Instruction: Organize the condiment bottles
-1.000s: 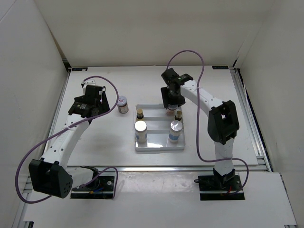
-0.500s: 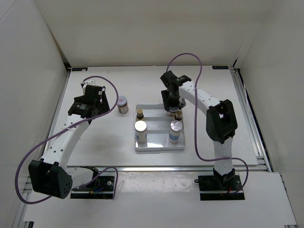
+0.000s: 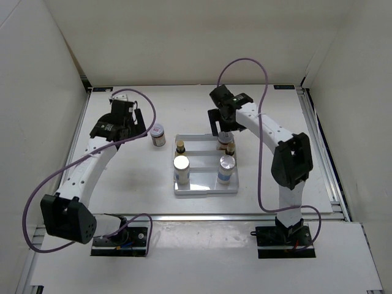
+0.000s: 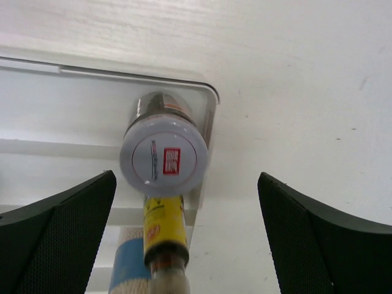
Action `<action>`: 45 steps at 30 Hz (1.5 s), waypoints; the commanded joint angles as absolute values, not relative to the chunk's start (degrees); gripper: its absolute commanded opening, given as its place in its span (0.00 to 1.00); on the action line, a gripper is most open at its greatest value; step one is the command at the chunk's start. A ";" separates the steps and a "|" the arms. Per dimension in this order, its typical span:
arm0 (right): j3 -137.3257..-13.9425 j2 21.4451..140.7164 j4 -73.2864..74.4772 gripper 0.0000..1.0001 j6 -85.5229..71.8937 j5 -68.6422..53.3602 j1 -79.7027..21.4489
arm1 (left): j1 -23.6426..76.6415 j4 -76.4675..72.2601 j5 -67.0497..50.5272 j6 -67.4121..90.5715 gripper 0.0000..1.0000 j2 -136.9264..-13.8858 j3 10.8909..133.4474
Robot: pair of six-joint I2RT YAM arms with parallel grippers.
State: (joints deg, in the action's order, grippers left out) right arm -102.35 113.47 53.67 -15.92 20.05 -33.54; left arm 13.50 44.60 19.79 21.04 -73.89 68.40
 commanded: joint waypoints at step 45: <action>-87.28 90.26 48.17 1.00 -15.55 16.61 -33.75 | 18.98 39.28 6.33 18.28 0.35 -104.06 92.45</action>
State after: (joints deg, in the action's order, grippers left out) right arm -88.71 92.03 49.84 -14.66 16.53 -33.54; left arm 17.37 40.05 6.98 18.83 -111.94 88.92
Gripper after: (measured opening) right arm 0.995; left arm 0.736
